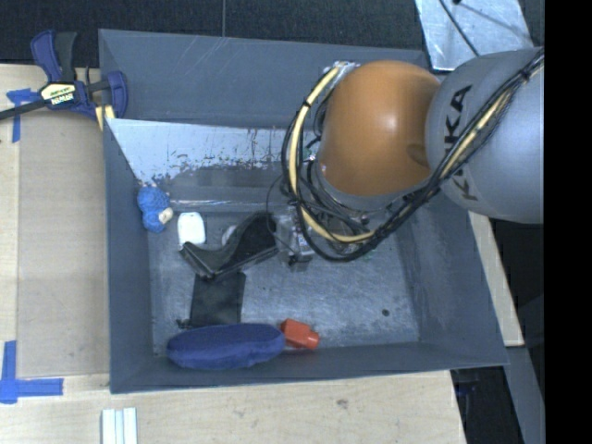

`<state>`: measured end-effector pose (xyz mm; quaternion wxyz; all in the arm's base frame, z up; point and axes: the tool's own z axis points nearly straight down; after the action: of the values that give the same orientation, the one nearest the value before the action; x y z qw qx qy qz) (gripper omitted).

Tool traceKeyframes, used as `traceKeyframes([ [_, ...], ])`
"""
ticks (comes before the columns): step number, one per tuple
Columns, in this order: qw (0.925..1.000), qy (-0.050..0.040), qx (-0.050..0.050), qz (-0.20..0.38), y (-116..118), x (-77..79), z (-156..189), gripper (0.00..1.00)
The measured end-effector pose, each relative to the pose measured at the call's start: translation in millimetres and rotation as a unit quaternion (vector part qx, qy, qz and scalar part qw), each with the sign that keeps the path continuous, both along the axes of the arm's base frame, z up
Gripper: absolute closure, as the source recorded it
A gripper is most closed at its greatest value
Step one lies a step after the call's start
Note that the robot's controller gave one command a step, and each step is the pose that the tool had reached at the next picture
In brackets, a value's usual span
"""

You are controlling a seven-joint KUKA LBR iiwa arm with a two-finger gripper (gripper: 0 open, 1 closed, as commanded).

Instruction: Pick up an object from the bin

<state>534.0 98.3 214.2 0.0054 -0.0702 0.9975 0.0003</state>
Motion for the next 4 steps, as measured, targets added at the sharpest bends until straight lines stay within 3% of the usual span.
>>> traceKeyframes([
  [1,1.0,0.0039,0.0,0.0,-0.2,-1.1,-4.5,0.0],
  [2,0.9909,-0.0022,-0.001,0.135,-23.7,59.9,-126.2,0.0],
  [3,0.9505,-0.0086,-0.006,0.311,-1.8,89.0,-133.8,0.0],
  [4,0.9511,-0.0056,-0.009,0.309,-5.8,90.0,-130.4,1.0],
])
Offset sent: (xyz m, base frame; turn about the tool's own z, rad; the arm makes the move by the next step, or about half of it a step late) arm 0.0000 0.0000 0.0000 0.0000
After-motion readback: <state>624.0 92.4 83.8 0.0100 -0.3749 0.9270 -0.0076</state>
